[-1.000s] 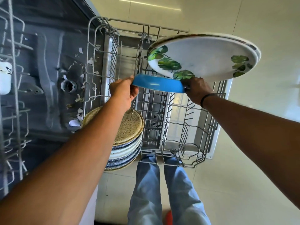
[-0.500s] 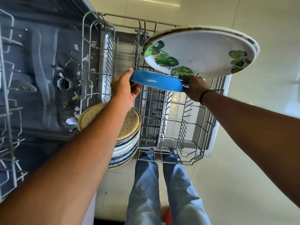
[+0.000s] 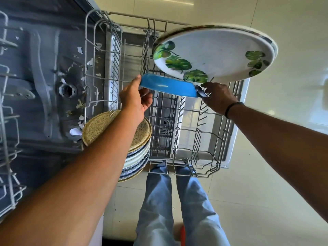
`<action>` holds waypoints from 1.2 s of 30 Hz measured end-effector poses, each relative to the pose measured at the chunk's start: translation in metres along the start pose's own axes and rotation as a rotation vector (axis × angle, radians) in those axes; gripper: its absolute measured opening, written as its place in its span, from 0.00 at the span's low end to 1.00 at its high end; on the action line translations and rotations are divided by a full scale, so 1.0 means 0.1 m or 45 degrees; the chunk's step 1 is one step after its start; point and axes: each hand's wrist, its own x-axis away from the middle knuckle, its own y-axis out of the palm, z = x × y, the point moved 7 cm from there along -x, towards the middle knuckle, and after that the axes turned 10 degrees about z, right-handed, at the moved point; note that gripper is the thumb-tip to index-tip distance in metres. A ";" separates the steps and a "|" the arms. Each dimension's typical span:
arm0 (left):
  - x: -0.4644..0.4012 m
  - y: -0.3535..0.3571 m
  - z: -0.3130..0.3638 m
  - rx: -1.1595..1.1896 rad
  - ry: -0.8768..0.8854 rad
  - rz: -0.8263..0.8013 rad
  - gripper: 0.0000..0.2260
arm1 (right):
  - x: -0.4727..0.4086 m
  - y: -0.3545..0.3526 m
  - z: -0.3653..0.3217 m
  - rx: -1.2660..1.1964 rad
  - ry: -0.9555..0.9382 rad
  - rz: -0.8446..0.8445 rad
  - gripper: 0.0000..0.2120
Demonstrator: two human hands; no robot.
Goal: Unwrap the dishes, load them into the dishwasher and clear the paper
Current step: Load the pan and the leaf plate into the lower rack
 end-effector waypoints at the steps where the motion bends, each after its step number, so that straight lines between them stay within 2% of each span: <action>1: 0.01 0.01 0.00 0.002 0.006 -0.001 0.11 | 0.00 0.02 -0.01 0.010 0.003 -0.013 0.15; 7: 0.00 0.02 0.05 -0.019 0.051 0.033 0.09 | -0.05 0.03 0.01 0.098 0.090 0.027 0.13; 13: -0.09 -0.05 -0.05 0.027 -0.023 0.058 0.22 | -0.02 0.03 -0.04 0.147 0.055 0.085 0.12; 15: -0.09 -0.07 -0.11 0.025 -0.047 0.067 0.24 | 0.02 -0.01 -0.06 0.174 0.043 0.143 0.14; 19: 0.00 -0.12 -0.24 -0.011 -0.067 0.062 0.21 | 0.17 -0.03 -0.09 0.195 0.010 0.164 0.22; 25: 0.30 -0.21 -0.36 -0.051 -0.053 0.039 0.26 | 0.48 -0.13 -0.15 0.150 0.034 0.222 0.30; 33: 1.07 -0.69 -0.30 -0.068 0.008 -0.017 0.21 | 1.19 -0.47 -0.64 0.084 0.021 0.116 0.33; 36: 1.42 -0.97 -0.21 -0.057 0.018 -0.027 0.21 | 1.57 -0.60 -0.96 0.063 -0.013 0.029 0.29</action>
